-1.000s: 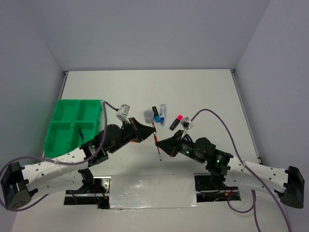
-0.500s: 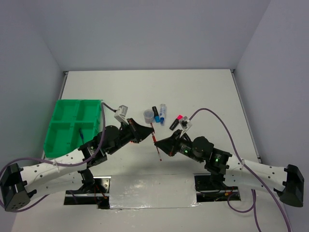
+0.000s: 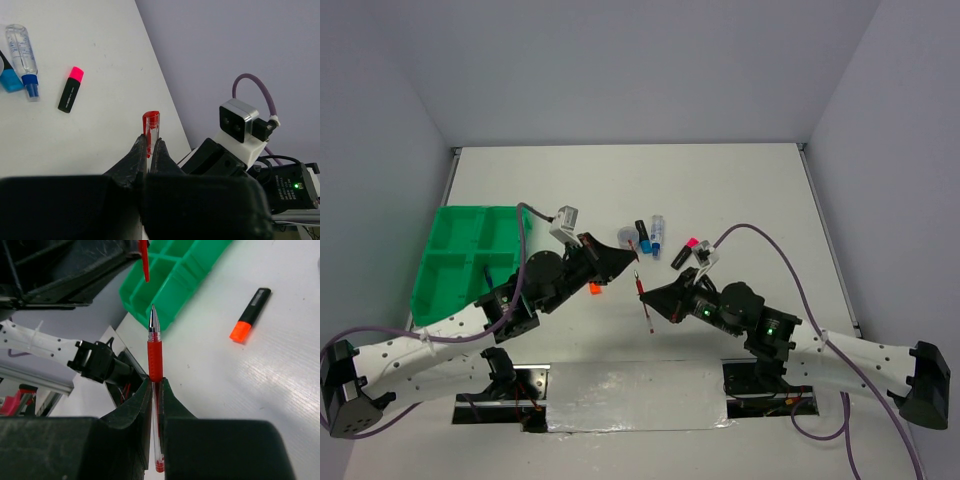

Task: Sort the stationery into containers
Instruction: Close the pen cap on the pen.

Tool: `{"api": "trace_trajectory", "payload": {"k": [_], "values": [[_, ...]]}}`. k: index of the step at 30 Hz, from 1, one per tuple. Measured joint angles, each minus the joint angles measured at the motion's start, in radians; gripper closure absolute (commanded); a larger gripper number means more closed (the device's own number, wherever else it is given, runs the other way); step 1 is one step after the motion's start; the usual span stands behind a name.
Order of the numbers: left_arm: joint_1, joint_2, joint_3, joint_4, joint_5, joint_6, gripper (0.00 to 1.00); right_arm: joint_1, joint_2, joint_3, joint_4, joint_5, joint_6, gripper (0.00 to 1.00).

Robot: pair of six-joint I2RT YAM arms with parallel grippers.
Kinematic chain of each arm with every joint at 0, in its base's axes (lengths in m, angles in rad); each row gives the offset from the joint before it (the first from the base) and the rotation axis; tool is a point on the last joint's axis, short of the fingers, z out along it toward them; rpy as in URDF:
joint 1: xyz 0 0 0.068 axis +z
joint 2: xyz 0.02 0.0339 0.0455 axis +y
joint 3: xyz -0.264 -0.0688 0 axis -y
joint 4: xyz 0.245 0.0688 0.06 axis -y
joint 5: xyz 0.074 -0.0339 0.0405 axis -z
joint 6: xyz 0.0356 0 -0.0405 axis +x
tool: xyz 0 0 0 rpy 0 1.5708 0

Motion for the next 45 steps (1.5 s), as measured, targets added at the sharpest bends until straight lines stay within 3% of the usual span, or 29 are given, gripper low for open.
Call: {"api": "trace_trajectory", "payload": {"k": [45], "values": [[0.0, 0.016, -0.034, 0.027, 0.004, -0.004, 1.0, 0.0, -0.024, 0.015, -0.014, 0.051, -0.001, 1.0]]}}
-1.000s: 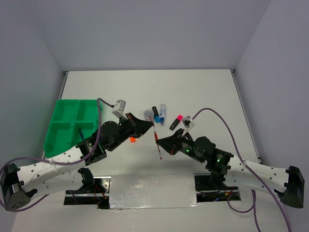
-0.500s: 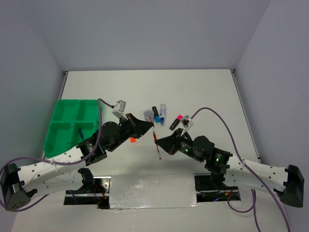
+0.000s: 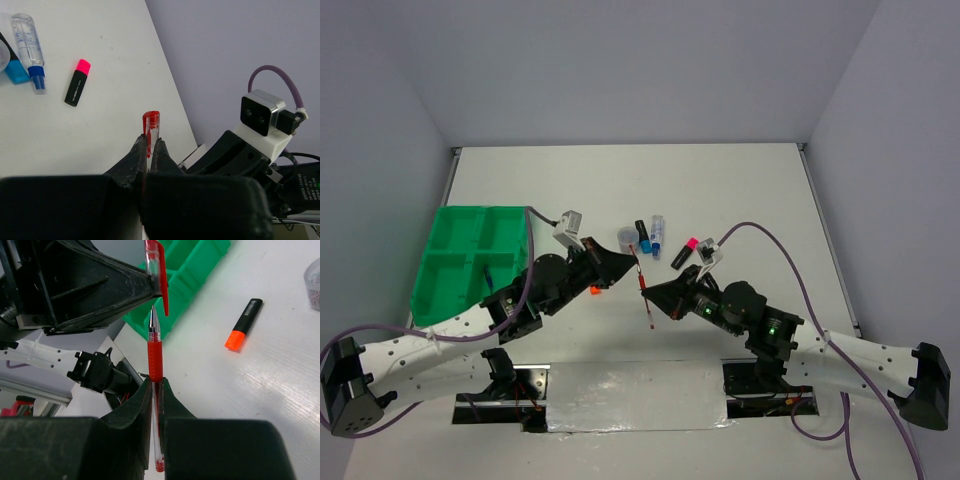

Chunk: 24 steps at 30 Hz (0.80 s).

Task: Sort the stationery into containers
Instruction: Close the pen cap on the pen.

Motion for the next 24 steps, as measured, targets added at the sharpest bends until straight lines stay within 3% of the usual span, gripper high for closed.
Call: {"api": "trace_trajectory", "payload": {"k": [24], "values": [[0.0, -0.013, -0.011, 0.006, 0.0, -0.022, 1.0, -0.001, 0.008, 0.0, 0.002, 0.0, 0.0, 1.0]]}}
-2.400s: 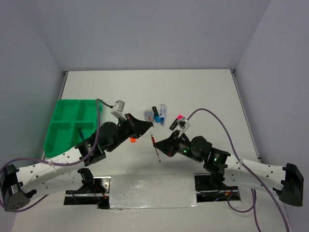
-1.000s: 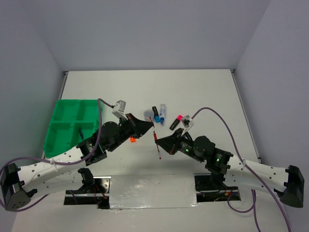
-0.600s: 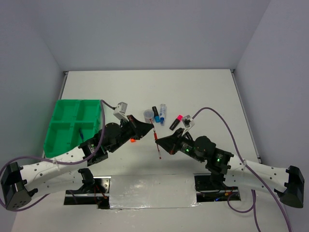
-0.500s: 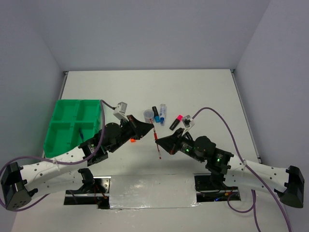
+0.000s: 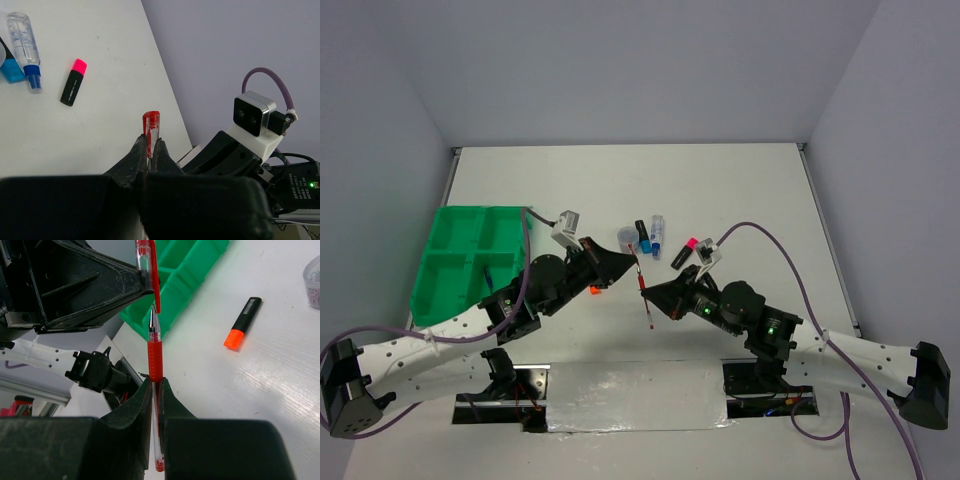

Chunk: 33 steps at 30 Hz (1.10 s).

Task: Sort the stationery into containers
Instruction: Close the pen cap on the pen.

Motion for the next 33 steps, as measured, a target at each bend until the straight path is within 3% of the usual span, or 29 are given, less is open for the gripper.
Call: {"api": "trace_trajectory", "payload": {"k": [33], "values": [[0.0, 0.0, -0.015, 0.007, 0.042, 0.0, 1.0, -0.004, 0.033, 0.041, -0.009, 0.01, -0.02, 1.0]]}}
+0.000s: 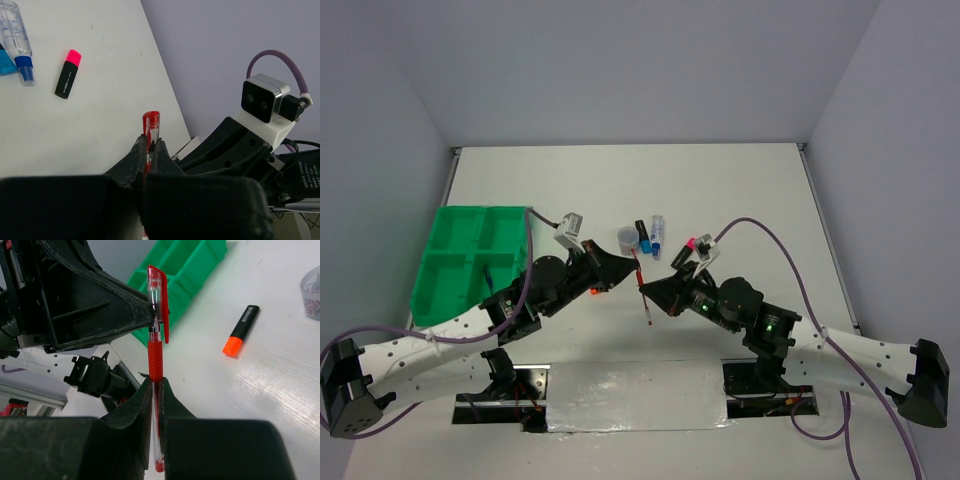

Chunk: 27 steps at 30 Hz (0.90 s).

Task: Sort the stationery into containers
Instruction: Close the pen cap on the pen.

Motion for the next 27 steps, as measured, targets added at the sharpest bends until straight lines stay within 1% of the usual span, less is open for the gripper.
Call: {"api": "trace_trajectory", "payload": {"k": [7, 15, 27], "values": [[0.0, 0.0, -0.021, 0.042, 0.027, 0.0, 1.0, -0.014, 0.008, 0.021, -0.008, 0.009, -0.019, 1.0], [-0.002, 0.0, -0.039, 0.076, 0.026, 0.024, 1.0, -0.035, 0.018, 0.031, -0.018, -0.009, -0.047, 1.0], [-0.012, 0.026, -0.043, 0.173, -0.005, 0.05, 1.0, -0.138, 0.011, 0.051, 0.0, -0.143, -0.145, 1.0]]}}
